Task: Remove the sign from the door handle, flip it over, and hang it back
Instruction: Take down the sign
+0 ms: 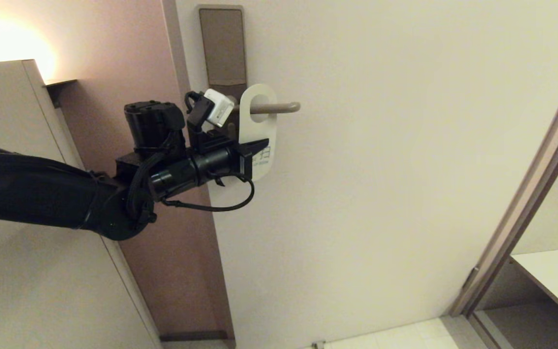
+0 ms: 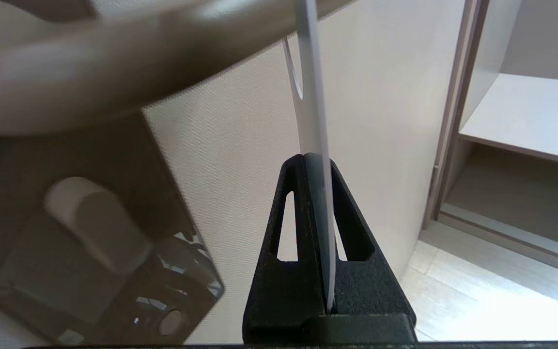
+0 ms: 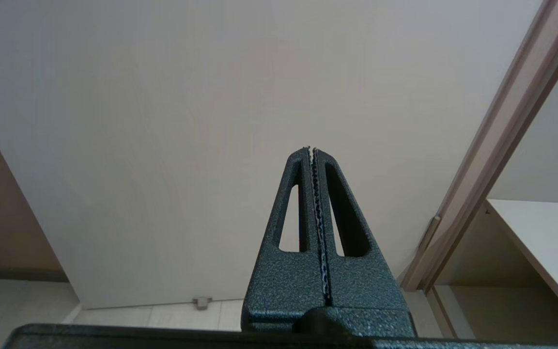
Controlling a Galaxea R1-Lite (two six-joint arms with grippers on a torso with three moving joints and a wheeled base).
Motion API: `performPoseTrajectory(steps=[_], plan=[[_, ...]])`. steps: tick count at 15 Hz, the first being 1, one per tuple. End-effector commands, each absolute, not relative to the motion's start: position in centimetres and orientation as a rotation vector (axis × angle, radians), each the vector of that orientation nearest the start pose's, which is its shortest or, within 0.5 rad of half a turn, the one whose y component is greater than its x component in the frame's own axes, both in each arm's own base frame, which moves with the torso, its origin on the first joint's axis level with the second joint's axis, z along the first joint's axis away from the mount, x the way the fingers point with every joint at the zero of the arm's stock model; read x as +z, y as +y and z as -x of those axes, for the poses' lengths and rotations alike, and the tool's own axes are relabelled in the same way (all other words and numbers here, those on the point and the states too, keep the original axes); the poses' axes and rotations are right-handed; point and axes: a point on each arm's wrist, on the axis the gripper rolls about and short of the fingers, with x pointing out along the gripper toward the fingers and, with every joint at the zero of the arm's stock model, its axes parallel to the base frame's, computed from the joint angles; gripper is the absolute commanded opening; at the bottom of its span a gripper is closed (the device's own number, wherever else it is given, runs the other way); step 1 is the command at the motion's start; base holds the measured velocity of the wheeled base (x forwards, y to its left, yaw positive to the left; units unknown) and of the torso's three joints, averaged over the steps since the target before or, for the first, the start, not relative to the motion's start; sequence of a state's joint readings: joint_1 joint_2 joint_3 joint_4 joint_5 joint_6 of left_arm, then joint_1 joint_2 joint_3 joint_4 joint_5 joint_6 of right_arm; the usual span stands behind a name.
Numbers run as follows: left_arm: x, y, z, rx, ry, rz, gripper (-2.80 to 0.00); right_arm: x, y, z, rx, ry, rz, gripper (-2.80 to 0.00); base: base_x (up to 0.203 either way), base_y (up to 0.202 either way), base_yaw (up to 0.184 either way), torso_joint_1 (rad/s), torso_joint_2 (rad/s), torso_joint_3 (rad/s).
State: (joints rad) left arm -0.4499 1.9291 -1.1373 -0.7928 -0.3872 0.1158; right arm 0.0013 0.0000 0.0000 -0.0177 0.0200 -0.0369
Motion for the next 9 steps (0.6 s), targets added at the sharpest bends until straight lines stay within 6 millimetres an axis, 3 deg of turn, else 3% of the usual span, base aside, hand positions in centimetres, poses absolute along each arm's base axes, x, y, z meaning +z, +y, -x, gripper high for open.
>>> performPoseTrajectory(steps=[1, 9], plan=[[20.91, -17.72, -34.22, -0.844, -0.054, -0.109, -2.80, 7.74, 0.04, 2.28, 0.021, -0.019, 0.037, -2.80, 0.000, 0.000, 0.000, 0.000, 0.00, 0.000], [20.51, -18.00, -34.65, -0.846, -0.047, -0.110, -2.80, 7.74, 0.04, 2.28, 0.021, -0.019, 0.037, -2.80, 0.000, 0.000, 0.000, 0.000, 0.00, 0.000]])
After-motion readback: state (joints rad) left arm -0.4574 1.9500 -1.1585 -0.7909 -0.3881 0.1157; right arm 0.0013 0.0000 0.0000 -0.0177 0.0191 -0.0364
